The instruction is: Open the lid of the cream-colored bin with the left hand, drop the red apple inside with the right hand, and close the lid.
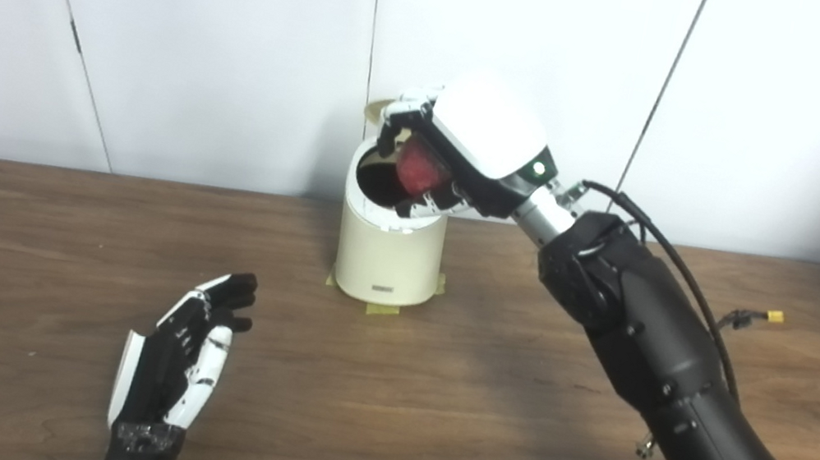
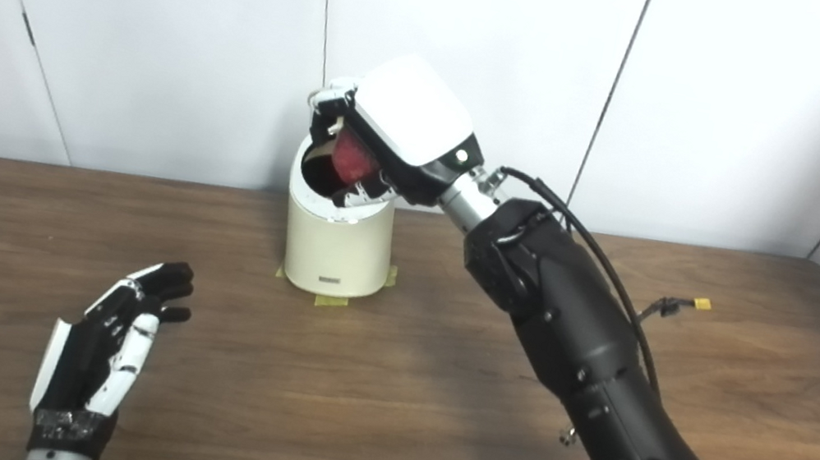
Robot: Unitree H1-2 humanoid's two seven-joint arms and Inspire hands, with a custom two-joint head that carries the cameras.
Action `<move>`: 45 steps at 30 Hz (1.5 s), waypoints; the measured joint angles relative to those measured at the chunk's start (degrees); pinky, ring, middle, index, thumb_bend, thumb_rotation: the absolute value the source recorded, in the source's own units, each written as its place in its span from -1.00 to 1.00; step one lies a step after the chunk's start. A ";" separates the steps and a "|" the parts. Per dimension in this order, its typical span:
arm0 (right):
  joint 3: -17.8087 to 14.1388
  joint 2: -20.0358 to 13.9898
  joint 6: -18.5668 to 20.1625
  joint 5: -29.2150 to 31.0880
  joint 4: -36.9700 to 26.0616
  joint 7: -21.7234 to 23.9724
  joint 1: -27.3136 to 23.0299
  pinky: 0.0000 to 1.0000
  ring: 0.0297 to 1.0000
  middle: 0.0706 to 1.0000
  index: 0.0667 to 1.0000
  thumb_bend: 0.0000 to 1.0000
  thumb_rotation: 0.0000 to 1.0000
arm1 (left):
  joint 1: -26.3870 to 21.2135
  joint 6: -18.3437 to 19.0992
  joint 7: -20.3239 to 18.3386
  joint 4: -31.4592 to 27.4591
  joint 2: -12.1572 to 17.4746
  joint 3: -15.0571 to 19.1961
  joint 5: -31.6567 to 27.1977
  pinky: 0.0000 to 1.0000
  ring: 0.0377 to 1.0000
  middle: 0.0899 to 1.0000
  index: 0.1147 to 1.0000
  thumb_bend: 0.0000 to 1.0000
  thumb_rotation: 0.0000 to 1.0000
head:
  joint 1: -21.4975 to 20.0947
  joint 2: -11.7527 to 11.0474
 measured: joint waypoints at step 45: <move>13.52 2.04 -3.42 -2.74 23.44 -27.29 -8.26 -0.01 0.34 0.48 0.35 0.92 -1.00 | 0.13 1.99 1.16 -1.05 -0.57 -4.13 1.49 0.45 0.61 0.59 0.53 -0.66 0.29 | 1.23 -0.18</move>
